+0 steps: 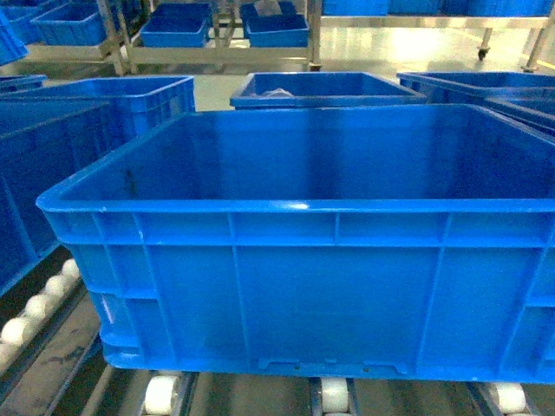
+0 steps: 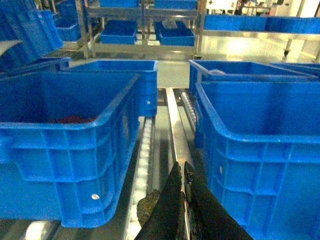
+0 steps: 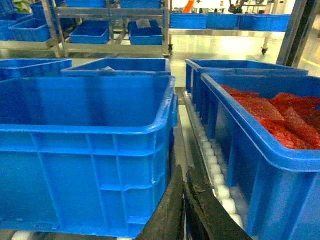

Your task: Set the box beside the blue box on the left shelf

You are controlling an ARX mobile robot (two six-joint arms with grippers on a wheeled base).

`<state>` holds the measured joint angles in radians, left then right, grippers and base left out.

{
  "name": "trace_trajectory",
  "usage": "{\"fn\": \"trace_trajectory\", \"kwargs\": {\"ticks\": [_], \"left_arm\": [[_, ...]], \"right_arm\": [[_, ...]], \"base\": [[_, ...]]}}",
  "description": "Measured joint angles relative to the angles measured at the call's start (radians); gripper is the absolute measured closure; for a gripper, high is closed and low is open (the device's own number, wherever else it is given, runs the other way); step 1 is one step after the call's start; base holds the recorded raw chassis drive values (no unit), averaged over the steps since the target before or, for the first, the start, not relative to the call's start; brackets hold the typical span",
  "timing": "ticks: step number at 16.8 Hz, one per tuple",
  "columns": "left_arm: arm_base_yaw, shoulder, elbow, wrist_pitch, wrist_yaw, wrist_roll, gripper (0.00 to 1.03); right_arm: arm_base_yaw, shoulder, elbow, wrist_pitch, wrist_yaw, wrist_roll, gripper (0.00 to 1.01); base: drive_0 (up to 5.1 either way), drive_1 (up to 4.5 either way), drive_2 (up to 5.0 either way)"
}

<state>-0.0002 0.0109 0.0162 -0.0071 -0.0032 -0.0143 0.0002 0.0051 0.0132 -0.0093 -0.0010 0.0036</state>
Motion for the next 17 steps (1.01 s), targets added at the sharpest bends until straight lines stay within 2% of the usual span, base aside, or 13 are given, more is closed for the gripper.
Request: {"fn": "trace_trajectory", "kwargs": {"ticks": [6, 9, 10, 11, 17], "left_arm": [[0.000, 0.000, 0.000, 0.001, 0.003, 0.003, 1.02], [0.000, 0.000, 0.000, 0.001, 0.003, 0.003, 0.65], [0.000, 0.000, 0.000, 0.001, 0.003, 0.003, 0.38], [0.000, 0.000, 0.000, 0.001, 0.003, 0.004, 0.05], [0.000, 0.000, 0.000, 0.001, 0.003, 0.004, 0.05]], "right_arm": [[0.000, 0.000, 0.000, 0.005, 0.000, -0.001, 0.99], [0.000, 0.000, 0.000, 0.005, 0.001, -0.001, 0.62], [0.000, 0.000, 0.000, 0.005, 0.001, -0.001, 0.34], [0.000, 0.000, 0.000, 0.005, 0.000, -0.001, 0.03], [0.000, 0.000, 0.000, 0.005, 0.001, -0.001, 0.03]], "base": [[0.0, 0.00, 0.0], [0.0, 0.00, 0.0], [0.0, 0.00, 0.0], [0.0, 0.00, 0.0], [0.0, 0.00, 0.0]]}}
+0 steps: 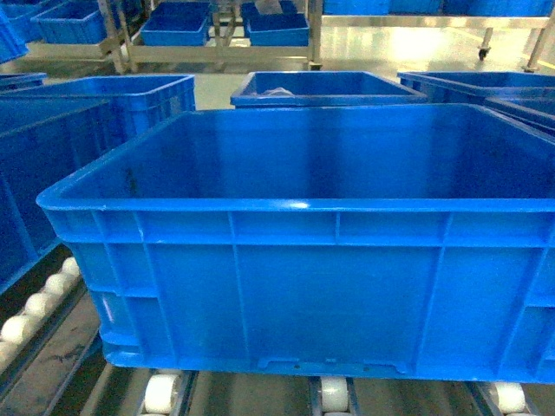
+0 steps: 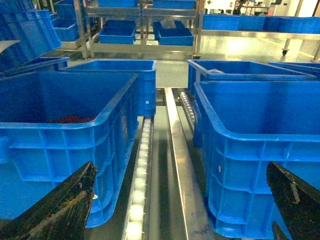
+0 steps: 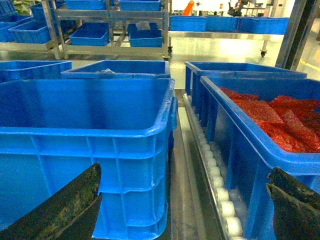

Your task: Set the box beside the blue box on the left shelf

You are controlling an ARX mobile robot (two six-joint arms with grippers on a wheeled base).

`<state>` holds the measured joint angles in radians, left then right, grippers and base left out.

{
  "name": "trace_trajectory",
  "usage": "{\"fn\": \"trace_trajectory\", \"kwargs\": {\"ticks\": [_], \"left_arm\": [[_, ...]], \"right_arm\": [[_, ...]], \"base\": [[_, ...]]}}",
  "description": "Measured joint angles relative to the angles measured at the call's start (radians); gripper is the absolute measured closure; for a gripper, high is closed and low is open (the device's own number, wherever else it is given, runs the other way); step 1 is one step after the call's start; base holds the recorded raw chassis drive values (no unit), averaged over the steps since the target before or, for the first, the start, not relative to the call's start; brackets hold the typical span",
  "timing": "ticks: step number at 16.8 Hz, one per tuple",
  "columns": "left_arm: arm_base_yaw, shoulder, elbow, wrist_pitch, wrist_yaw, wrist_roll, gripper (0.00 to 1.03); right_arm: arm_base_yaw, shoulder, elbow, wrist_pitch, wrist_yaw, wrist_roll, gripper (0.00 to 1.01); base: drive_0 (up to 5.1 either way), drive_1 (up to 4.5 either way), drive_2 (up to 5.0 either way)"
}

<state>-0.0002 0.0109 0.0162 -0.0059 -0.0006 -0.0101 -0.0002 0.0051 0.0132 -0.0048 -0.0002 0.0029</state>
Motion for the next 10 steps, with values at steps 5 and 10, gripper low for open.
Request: {"fn": "trace_trajectory", "kwargs": {"ticks": [5, 10], "left_arm": [[0.000, 0.000, 0.000, 0.000, 0.000, 0.000, 0.05], [0.000, 0.000, 0.000, 0.000, 0.000, 0.000, 0.05]], "right_arm": [[0.000, 0.000, 0.000, 0.000, 0.000, 0.000, 0.03], [0.000, 0.000, 0.000, 0.000, 0.000, 0.000, 0.03]], "base": [[0.0, 0.00, 0.0], [0.0, 0.00, 0.0]]}}
